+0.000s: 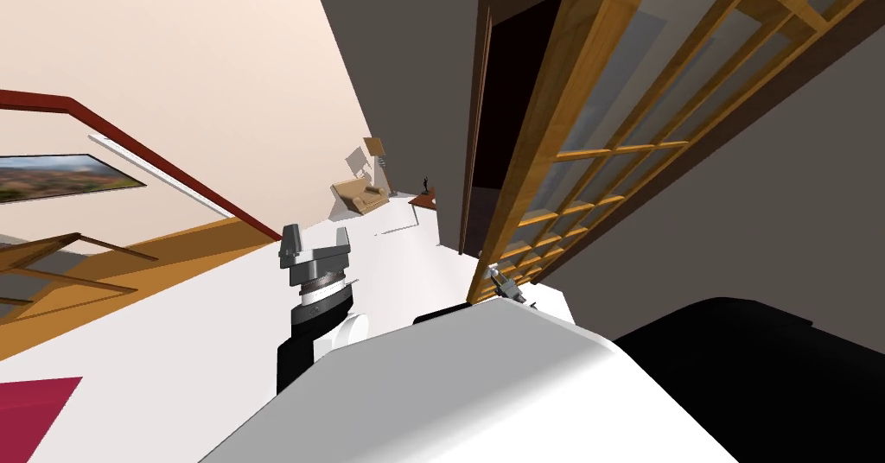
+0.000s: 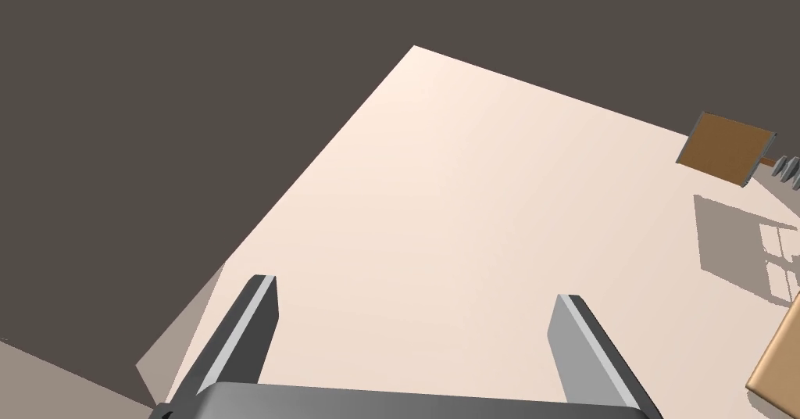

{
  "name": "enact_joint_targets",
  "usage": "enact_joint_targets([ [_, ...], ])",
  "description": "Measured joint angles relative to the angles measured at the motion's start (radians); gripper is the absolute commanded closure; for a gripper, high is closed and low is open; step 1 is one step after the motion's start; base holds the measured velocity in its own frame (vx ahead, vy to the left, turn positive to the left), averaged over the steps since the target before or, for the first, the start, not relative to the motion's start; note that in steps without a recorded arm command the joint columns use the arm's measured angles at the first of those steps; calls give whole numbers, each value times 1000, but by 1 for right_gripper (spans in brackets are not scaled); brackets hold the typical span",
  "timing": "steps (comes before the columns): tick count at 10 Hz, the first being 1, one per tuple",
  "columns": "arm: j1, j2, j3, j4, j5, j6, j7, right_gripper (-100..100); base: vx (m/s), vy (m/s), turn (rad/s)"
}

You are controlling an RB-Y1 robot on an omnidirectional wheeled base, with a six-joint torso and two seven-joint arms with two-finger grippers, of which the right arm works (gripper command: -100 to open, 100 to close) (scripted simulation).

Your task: Pull the door open

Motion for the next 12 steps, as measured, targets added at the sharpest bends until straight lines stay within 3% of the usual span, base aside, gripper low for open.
enact_joint_targets([
  [1,14,-7,5,5,3,-16,-7,100,-43,-24,19],
  [2,38,-18,9,-18,5,-18,-6,-100,5,4,-204],
  [5,93,-16,14,-24,6,-64,1,-100,34,71,-270],
  [7,126,-15,15,-28,7,-89,9,-100,-18,23,-91],
  [8,128,-15,15,-28,7,-93,9,-100,48,74,259],
  [10,98,-18,-9,15,-20,-86,-14,-100,116,109,271],
  [12,97,-25,-39,3,-52,-56,-21,-100,80,66,203],
])
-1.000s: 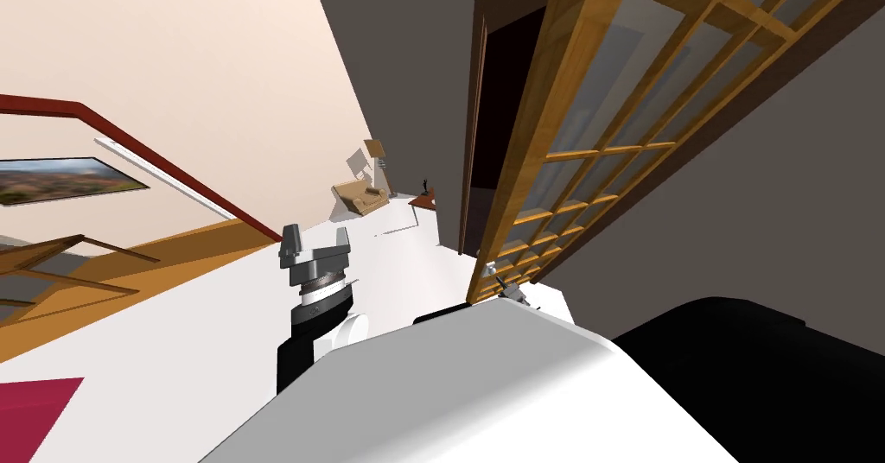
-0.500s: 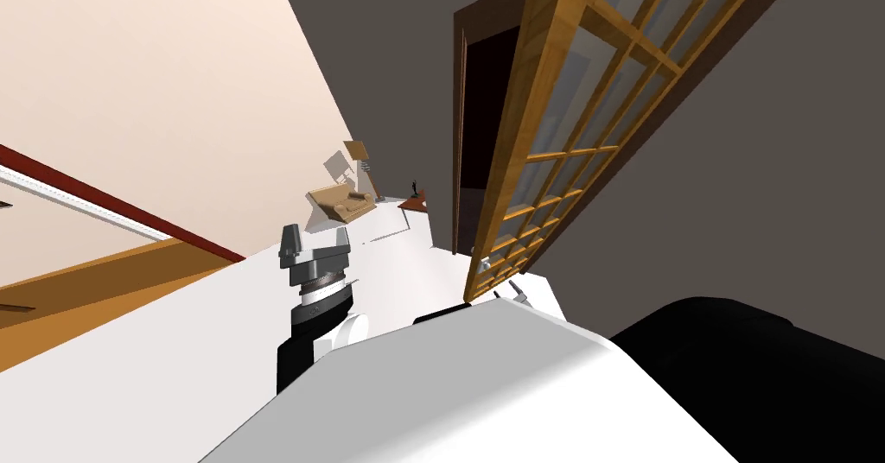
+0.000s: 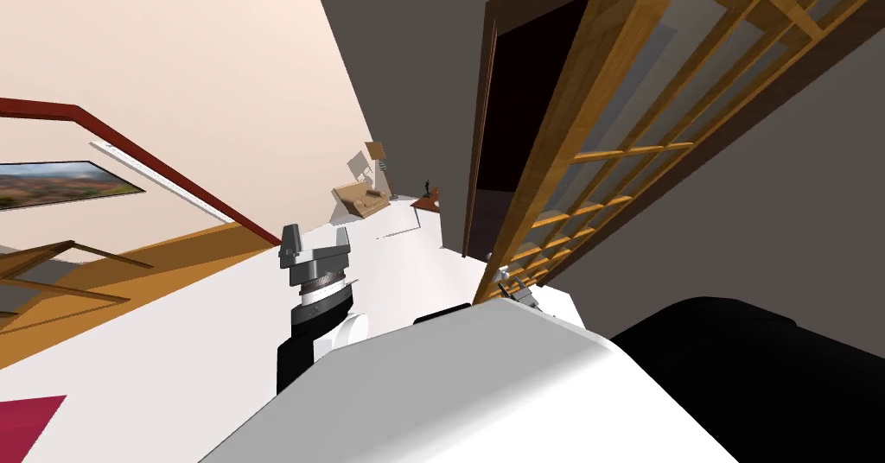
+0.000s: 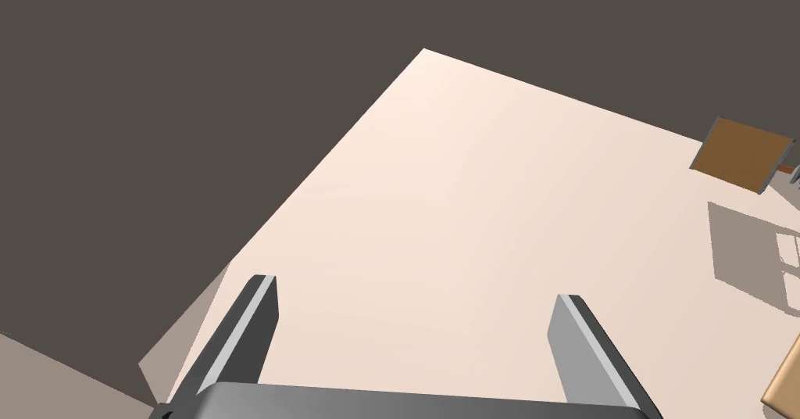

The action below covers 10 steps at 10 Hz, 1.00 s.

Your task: Pull the door open

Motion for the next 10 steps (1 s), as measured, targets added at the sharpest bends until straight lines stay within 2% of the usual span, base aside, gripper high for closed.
enact_joint_targets([
  [1,-12,2,-6,15,-6,4,-5,-100,30,24,-30],
  [4,-44,10,-17,77,-19,-10,-25,-100,21,8,97],
  [5,-44,10,-17,79,-20,-10,-27,100,-6,-1,-35],
  [10,-44,8,-19,77,-21,-10,-25,100,-1,-3,-4],
])
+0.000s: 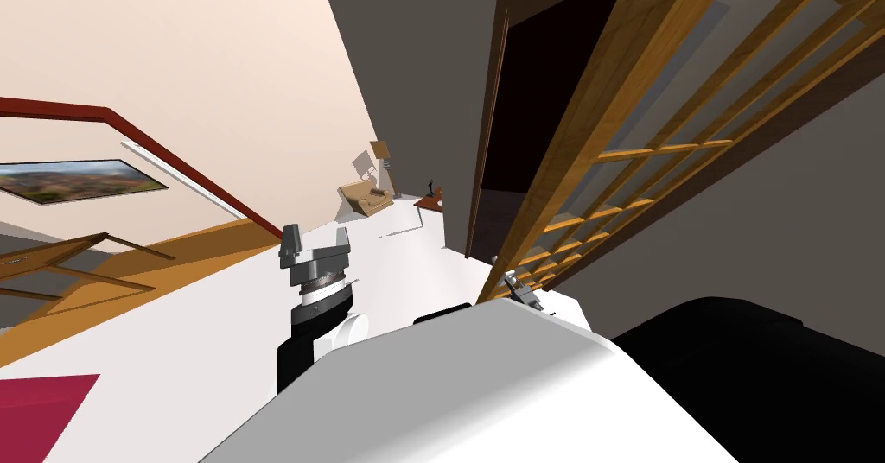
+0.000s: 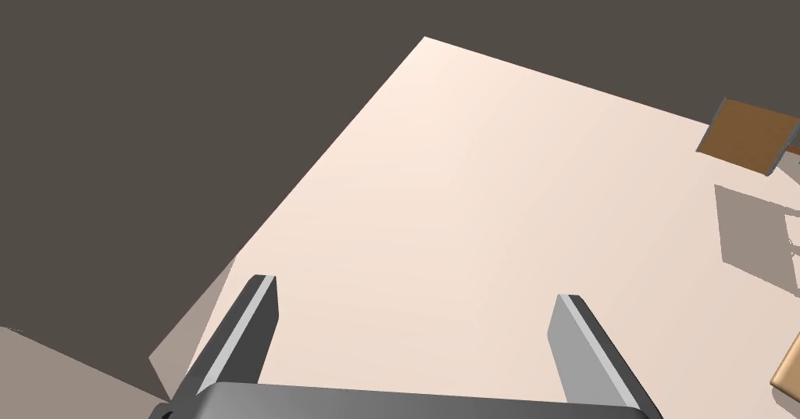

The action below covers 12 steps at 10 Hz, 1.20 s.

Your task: Pull the door open

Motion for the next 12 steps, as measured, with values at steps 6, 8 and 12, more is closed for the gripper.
enact_joint_targets([
  [6,20,-7,51,31,53,-97,5,100,-69,-73,68],
  [8,38,-10,73,28,72,-124,5,100,-183,-94,15],
  [12,60,-29,82,-17,81,-119,10,100,-162,-24,31],
])
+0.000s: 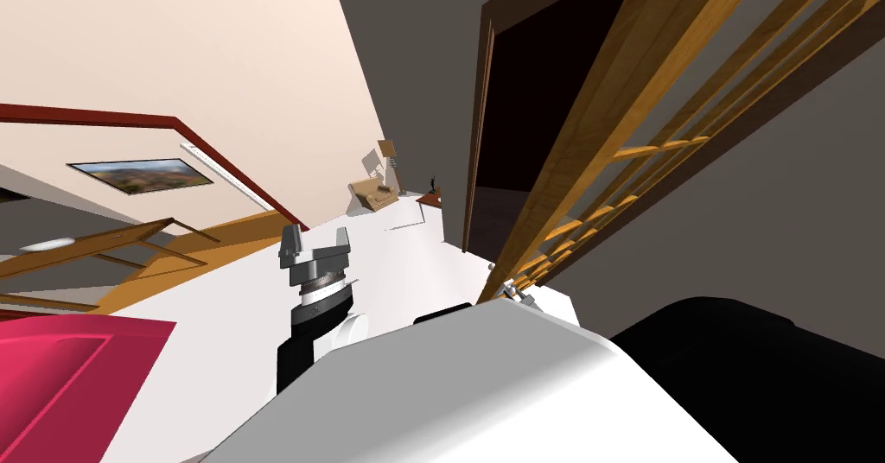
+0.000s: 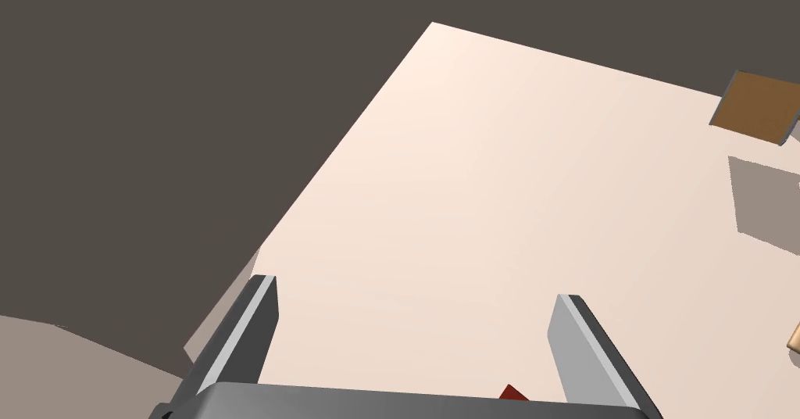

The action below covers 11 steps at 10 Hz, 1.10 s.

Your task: Pull the door open

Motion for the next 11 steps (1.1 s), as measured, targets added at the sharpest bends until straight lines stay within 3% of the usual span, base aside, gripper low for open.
enact_joint_targets([
  [3,-4,2,-2,20,-2,0,-1,100,83,-14,64],
  [6,11,12,-7,39,-8,-5,0,100,137,-3,201],
  [10,13,28,-17,76,-14,-26,2,100,-23,-19,120],
  [11,29,27,-21,68,-17,-22,7,100,-37,-24,67],
])
